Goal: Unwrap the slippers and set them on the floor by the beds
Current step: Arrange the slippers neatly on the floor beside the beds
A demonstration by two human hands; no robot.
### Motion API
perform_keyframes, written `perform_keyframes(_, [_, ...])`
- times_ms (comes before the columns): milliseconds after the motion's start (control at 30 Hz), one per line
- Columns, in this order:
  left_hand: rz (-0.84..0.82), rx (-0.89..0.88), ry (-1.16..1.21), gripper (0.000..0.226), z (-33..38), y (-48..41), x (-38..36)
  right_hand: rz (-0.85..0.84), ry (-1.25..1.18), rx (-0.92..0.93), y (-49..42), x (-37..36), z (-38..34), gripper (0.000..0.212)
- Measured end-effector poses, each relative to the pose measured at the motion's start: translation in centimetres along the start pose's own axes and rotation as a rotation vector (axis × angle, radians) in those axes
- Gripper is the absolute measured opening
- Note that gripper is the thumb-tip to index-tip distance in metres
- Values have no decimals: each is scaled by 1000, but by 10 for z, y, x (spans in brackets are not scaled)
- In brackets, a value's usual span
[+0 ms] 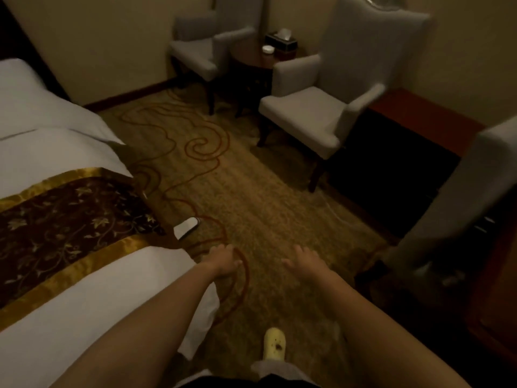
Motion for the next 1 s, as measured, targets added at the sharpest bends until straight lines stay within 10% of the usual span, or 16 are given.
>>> perform_keyframes(1000, [216, 633, 636, 56, -131, -331, 296, -178, 554, 586, -502, 300, -274, 61])
Point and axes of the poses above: each hand's wrist, its own y-axis away from the middle knuckle, its own x-axis out of the back of the hand, z = x × y, the point moved 5 cm from there along -y, towards the middle knuckle, and after that the axes turned 8 degrees about y, right-handed, at the moved point
